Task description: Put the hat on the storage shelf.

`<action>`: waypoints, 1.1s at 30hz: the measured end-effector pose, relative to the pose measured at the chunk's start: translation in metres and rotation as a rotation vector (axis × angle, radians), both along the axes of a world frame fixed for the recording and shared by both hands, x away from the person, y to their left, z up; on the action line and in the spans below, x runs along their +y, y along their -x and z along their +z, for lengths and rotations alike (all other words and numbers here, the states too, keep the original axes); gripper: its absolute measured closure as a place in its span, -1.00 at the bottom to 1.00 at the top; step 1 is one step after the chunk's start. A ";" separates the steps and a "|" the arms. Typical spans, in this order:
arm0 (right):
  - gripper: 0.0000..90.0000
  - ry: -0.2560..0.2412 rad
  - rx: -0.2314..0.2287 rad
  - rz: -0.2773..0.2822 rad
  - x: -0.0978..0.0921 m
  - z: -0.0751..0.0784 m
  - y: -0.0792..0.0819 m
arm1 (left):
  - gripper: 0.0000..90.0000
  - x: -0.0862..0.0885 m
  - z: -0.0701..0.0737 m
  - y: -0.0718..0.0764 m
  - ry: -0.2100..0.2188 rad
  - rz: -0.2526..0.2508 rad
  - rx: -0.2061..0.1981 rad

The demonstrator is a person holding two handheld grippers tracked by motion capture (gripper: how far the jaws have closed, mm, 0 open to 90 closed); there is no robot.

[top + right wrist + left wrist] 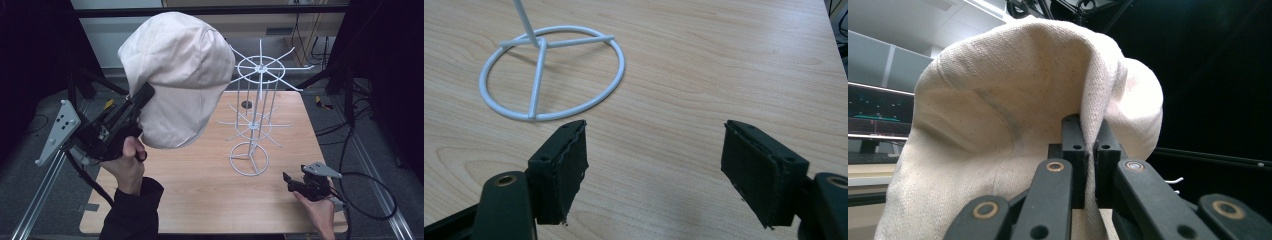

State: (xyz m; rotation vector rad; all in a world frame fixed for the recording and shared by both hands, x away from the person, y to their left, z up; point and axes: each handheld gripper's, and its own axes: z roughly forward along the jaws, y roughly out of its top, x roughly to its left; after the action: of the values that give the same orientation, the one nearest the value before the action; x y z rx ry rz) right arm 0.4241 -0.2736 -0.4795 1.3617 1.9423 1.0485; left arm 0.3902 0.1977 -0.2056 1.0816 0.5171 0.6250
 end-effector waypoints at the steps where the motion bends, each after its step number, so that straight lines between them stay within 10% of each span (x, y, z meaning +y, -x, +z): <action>1: -0.41 0.000 0.000 0.000 0.000 0.000 0.000 | 0.95 -0.002 0.000 -0.001 -0.001 -0.003 0.000; 33: -0.41 0.004 -0.002 0.000 0.000 0.000 0.000 | 0.95 -0.029 -0.032 -0.055 -0.072 -0.069 0.170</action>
State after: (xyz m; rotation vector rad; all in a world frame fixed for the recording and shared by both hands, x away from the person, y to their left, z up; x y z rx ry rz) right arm 0.4241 -0.2739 -0.4794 1.3577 1.9420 1.0449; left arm 0.4456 0.1683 -0.2374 1.2229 0.6051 0.4963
